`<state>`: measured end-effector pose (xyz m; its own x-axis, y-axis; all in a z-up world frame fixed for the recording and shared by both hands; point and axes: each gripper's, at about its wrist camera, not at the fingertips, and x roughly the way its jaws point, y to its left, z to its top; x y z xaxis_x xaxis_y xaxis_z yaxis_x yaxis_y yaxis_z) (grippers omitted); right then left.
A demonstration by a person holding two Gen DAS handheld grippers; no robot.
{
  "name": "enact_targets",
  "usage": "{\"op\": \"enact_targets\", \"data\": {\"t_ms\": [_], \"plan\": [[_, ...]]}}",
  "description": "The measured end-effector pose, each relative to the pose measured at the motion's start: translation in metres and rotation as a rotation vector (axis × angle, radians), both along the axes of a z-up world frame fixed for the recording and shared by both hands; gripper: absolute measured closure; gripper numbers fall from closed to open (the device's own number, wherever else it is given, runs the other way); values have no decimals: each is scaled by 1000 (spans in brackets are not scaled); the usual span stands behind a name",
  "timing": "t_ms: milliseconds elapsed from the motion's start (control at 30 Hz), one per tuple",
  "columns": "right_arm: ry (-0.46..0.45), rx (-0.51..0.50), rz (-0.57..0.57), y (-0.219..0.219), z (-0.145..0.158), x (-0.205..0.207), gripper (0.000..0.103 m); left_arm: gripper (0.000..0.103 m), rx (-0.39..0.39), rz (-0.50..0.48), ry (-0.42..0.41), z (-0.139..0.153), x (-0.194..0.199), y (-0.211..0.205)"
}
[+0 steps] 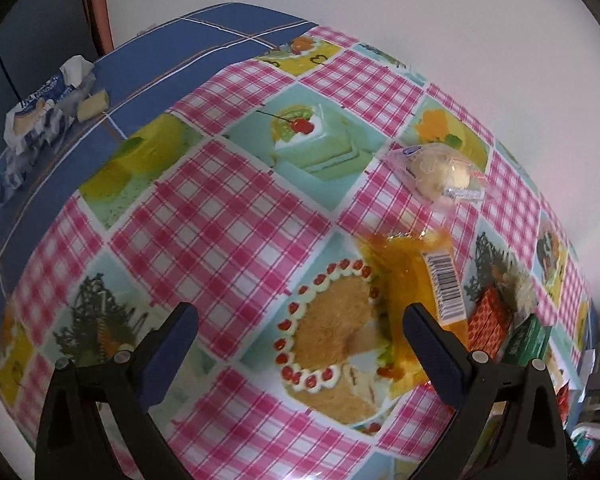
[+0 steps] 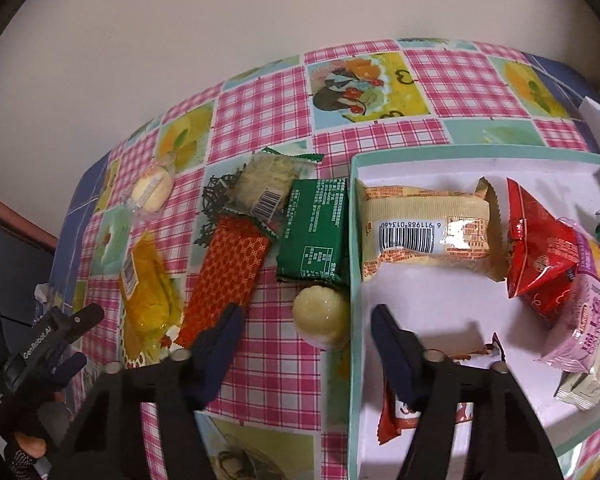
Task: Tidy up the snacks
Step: 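Grasp the yellow-orange cake pack with the left tool, then grasp the round cream cake cup with the right tool while the left tool lifts its pack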
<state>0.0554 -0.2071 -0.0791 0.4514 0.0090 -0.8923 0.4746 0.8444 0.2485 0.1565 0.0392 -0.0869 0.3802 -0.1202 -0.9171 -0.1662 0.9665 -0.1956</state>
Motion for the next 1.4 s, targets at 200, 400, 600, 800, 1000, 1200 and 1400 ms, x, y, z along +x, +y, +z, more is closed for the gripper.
{"op": "enact_targets", "data": {"t_ms": [200,400,600,800,1000,1200,1400], "plan": [[4,-27,18,2,-1,6,48,1,-76,-52,29,-5,12,-12],[5,-69,22,1,1,10,54,1,-37,-134,23,-6,21,-42],[5,-89,33,2,2,14,54,5,-28,-188,16,-10,27,-61],[-2,-86,31,-1,4,13,59,16,-7,-227,5,-13,31,-76],[-19,-89,51,3,10,14,62,40,-21,-250,26,-20,32,-81],[7,-91,65,6,2,16,63,56,-31,-269,61,-26,32,-81],[23,-76,74,9,-3,17,65,58,-14,-264,99,-27,27,-69]]}}
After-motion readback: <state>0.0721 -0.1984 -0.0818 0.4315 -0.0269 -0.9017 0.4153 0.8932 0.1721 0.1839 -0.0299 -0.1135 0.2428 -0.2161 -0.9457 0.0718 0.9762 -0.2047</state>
